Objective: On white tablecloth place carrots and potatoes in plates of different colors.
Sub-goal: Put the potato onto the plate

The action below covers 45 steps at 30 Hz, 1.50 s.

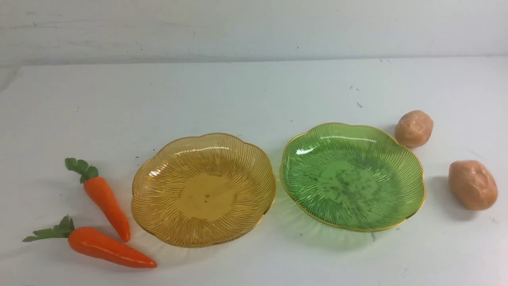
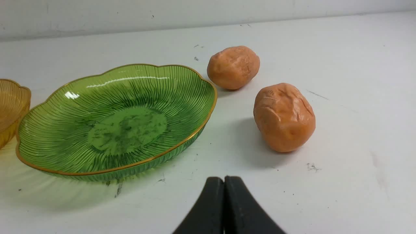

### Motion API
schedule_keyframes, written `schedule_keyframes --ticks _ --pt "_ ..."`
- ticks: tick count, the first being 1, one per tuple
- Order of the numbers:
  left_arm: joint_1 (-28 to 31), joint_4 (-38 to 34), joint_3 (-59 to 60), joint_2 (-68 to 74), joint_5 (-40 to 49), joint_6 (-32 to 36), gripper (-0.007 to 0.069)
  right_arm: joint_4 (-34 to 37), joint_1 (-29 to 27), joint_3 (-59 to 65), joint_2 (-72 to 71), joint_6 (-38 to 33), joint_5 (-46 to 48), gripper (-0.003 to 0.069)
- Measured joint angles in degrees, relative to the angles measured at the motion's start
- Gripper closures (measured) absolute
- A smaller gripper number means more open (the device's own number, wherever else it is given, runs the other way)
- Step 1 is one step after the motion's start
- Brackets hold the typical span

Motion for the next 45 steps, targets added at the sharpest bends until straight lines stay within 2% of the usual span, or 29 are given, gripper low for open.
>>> schedule_keyframes --ticks 34,36,40,42,45 --pt "0.0 0.0 0.0 0.0 0.0 0.0 0.0628 0.4 0.0 0.1 0.0 0.0 -0.3 0.0674" --pt "0.0 0.0 0.0 0.0 0.0 0.0 0.0628 4.4 0.0 0.2 0.0 1.7 -1.3 0.0674" --pt "0.0 0.0 0.0 0.0 0.0 0.0 0.0628 24.7 0.0 0.2 0.0 11.3 -2.9 0.0674" --pt "0.0 0.0 0.0 0.0 0.0 0.0 0.0628 31.9 0.0 0.2 0.0 13.4 -3.6 0.0674" --pt "0.0 0.0 0.0 0.0 0.0 0.0 0.0628 35.9 0.0 0.2 0.0 14.0 -5.8 0.0674"
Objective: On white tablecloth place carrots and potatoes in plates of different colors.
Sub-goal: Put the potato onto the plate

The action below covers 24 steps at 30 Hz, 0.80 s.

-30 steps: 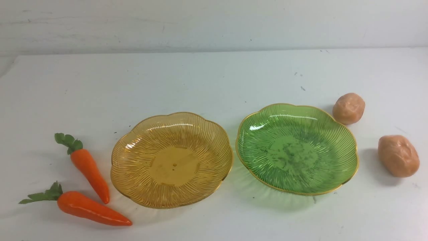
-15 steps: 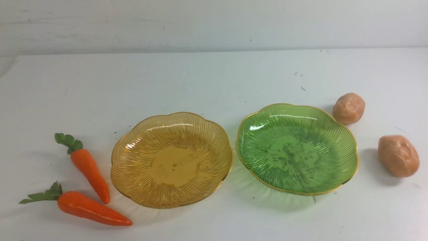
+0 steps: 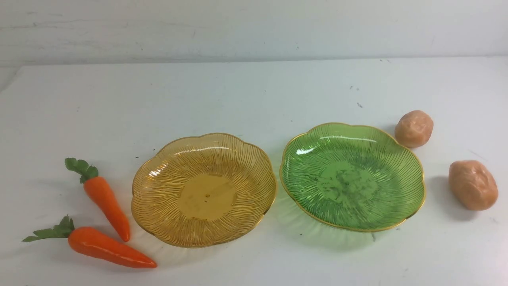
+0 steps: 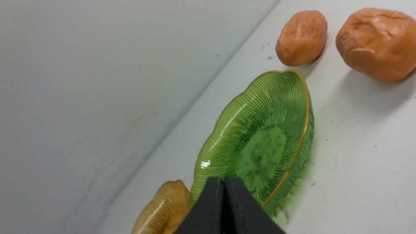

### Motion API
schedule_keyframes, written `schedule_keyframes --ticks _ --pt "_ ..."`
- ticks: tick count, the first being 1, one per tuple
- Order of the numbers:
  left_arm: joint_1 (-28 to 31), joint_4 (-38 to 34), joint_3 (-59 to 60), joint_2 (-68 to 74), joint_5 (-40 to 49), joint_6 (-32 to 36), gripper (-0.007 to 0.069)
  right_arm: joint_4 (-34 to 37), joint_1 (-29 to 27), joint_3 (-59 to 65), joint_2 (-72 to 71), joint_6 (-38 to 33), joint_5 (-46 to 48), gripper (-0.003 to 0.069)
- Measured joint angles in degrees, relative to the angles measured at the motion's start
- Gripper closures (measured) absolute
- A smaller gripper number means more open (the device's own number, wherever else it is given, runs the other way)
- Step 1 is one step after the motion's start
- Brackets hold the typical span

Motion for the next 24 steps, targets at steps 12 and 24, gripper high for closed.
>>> schedule_keyframes --ticks 12,24 --pt "0.0 0.0 0.0 0.0 0.0 0.0 0.0628 -19.6 0.0 -26.4 11.8 -20.2 10.0 0.0673" --pt "0.0 0.0 0.0 0.0 0.0 0.0 0.0628 -38.2 0.0 -33.4 44.7 -5.8 28.8 0.0670"
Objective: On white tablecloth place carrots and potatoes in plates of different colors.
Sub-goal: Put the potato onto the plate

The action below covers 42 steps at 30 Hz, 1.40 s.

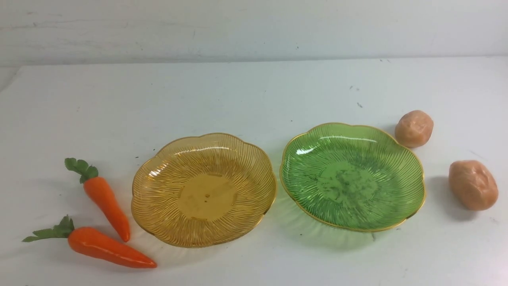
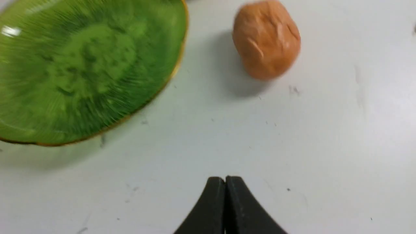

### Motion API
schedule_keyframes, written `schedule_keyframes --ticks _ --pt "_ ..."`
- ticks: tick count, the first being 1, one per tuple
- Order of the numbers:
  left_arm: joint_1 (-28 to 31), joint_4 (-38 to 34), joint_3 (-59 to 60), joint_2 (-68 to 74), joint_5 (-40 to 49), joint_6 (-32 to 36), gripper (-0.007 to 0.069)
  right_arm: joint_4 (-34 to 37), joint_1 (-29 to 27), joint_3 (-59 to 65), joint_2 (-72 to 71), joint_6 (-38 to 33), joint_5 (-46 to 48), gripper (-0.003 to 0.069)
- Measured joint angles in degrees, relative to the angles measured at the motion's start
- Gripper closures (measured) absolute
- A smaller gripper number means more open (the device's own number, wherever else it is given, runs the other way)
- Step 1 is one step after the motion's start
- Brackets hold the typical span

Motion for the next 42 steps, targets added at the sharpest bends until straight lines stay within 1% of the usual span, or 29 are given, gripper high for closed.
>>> schedule_keyframes --ticks 5,8,11,16,17,18,19,24,26,30,34,42 --pt "0.0 0.0 0.0 0.0 0.0 0.0 0.0628 -5.6 0.0 -2.0 13.8 7.5 -0.9 0.0655" --pt "0.0 0.0 0.0 0.0 0.0 0.0 0.0628 -8.0 0.0 -4.8 19.3 8.9 -1.1 0.0629" --pt "0.0 0.0 0.0 0.0 0.0 0.0 0.0628 -10.2 0.0 -8.9 24.4 9.2 -1.5 0.0584" --pt "0.0 0.0 0.0 0.0 0.0 0.0 0.0628 -14.0 0.0 -15.6 31.0 9.4 -2.4 0.0468" --pt "0.0 0.0 0.0 0.0 0.0 0.0 0.0628 -14.9 0.0 -17.1 32.5 9.4 -2.8 0.0428" --pt "0.0 0.0 0.0 0.0 0.0 0.0 0.0628 -15.5 0.0 -18.0 33.4 9.4 -2.9 0.0403" --pt "0.0 0.0 0.0 0.0 0.0 0.0 0.0628 -16.5 0.0 -19.3 34.9 9.5 -3.3 0.0358" --pt "0.0 0.0 0.0 0.0 0.0 0.0 0.0628 -19.3 0.0 -23.0 40.1 9.5 -4.4 0.0202" --pt "0.0 0.0 0.0 0.0 0.0 0.0 0.0628 -20.8 0.0 -24.4 42.8 9.5 -5.3 0.0124" --pt "0.0 0.0 0.0 0.0 0.0 0.0 0.0628 -23.4 0.0 -25.6 47.4 9.5 -7.5 0.0042" --pt "0.0 0.0 0.0 0.0 0.0 0.0 0.0628 -26.6 0.0 -25.7 52.1 10.0 -9.6 0.0016" --pt "0.0 0.0 0.0 0.0 0.0 0.0 0.0628 -34.0 0.0 -25.8 60.0 15.2 -11.1 0.0018"
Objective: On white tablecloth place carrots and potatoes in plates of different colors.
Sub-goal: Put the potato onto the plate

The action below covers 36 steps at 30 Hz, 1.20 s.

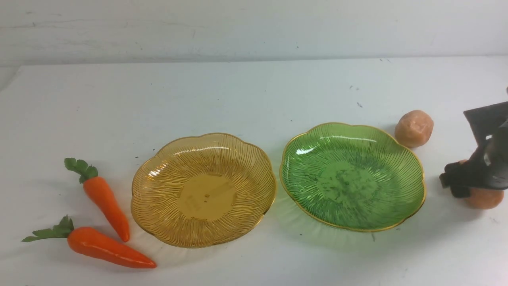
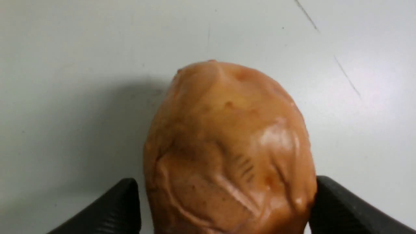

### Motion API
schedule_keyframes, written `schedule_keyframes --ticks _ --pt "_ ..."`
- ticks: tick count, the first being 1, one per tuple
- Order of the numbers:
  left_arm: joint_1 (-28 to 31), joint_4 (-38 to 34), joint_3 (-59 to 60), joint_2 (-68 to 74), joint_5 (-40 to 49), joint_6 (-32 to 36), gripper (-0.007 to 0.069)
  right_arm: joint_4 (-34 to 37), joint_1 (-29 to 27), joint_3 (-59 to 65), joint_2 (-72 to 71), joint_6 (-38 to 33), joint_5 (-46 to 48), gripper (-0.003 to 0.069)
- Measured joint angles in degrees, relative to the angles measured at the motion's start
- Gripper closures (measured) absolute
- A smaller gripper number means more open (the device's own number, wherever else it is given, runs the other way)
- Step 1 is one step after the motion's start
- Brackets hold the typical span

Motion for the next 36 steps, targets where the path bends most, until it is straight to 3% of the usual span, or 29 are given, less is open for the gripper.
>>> schedule_keyframes --ticks 4,8,14,18,20,27,36 --pt "0.0 0.0 0.0 0.0 0.0 0.0 0.0628 -0.8 0.0 0.0 2.0 0.6 -0.2 0.0050" --pt "0.0 0.0 0.0 0.0 0.0 0.0 0.0628 -1.0 0.0 -0.5 1.8 0.7 1.1 0.0139" --pt "0.0 0.0 0.0 0.0 0.0 0.0 0.0628 -0.1 0.0 -5.4 -2.1 -2.3 9.8 0.0140" --pt "0.0 0.0 0.0 0.0 0.0 0.0 0.0628 6.1 0.0 -10.9 -6.5 -2.7 15.2 0.0140" --pt "0.0 0.0 0.0 0.0 0.0 0.0 0.0628 12.9 0.0 -13.5 -9.0 -3.8 16.2 0.0140" --pt "0.0 0.0 0.0 0.0 0.0 0.0 0.0628 28.1 3.4 -14.2 -10.3 -14.2 14.5 0.0140" --pt "0.0 0.0 0.0 0.0 0.0 0.0 0.0628 30.2 12.9 -13.6 -1.6 -19.6 9.5 0.0140"
